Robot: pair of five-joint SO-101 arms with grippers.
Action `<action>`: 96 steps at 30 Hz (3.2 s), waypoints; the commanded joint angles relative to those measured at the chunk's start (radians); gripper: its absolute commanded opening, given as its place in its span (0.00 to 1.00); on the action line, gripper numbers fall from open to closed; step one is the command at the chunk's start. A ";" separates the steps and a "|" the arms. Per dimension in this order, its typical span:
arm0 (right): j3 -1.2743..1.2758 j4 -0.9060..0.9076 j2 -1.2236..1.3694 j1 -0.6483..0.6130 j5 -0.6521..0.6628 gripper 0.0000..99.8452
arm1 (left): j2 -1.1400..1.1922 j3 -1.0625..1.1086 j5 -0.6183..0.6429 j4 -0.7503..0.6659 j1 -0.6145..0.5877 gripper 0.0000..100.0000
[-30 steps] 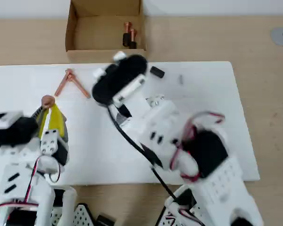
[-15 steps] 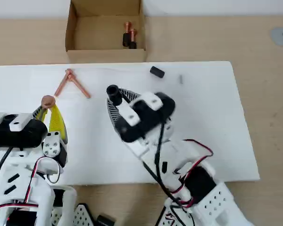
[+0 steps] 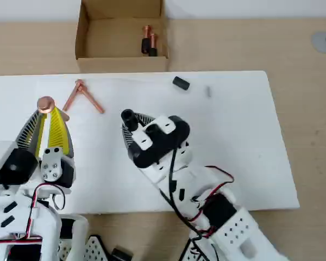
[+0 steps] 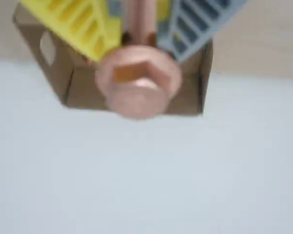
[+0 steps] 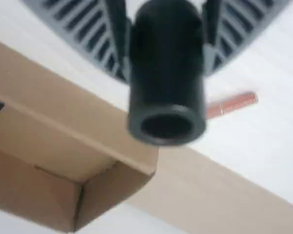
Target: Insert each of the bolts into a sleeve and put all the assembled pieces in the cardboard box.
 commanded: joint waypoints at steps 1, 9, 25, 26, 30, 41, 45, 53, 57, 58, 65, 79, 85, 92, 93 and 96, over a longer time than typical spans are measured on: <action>0.104 -0.201 -0.024 -0.016 -0.003 0.01 | -0.002 0.041 0.011 -0.069 0.012 0.01; 0.288 -0.508 -0.024 -0.012 -0.012 0.01 | -0.002 0.184 0.124 -0.236 0.014 0.01; 0.343 -0.559 -0.024 -0.122 -0.066 0.01 | -0.001 0.301 0.100 -0.471 0.288 0.01; 0.343 -0.559 -0.024 -0.122 -0.066 0.01 | -0.001 0.301 0.092 -0.471 0.307 0.01; 0.343 -0.559 -0.024 -0.120 -0.066 0.01 | -0.001 0.308 0.092 -0.470 0.333 0.01; 0.343 -0.557 -0.021 -0.120 -0.066 0.01 | -0.002 0.319 0.087 -0.384 0.327 0.01; 0.343 -0.557 -0.021 -0.119 -0.066 0.01 | -0.002 0.278 0.032 -0.319 0.325 0.01; 0.343 -0.557 -0.019 -0.119 -0.066 0.01 | -0.002 0.201 0.026 -0.258 0.325 0.01; 0.343 -0.555 -0.015 -0.119 -0.066 0.01 | -0.002 0.166 0.026 -0.259 0.325 0.01; 0.343 -0.546 -0.018 -0.119 -0.066 0.01 | -0.002 0.157 0.026 -0.258 0.328 0.01; 0.343 -0.488 -0.022 -0.120 -0.066 0.01 | 0.002 0.126 0.026 -0.245 0.331 0.01; 0.343 -0.489 -0.022 -0.120 -0.066 0.01 | -0.001 0.080 0.006 -0.071 0.388 0.01; 0.343 -0.491 -0.022 -0.120 -0.066 0.01 | -0.002 0.066 -0.051 -0.071 0.388 0.01; 0.343 -0.491 -0.024 -0.120 -0.066 0.01 | 0.002 -0.023 -0.046 -0.066 0.391 0.01; 0.343 -0.491 -0.024 -0.120 -0.066 0.01 | 0.004 -0.028 -0.046 -0.066 0.391 0.01; 0.343 -0.491 -0.024 -0.120 -0.066 0.01 | 0.004 -0.031 -0.046 -0.063 0.393 0.01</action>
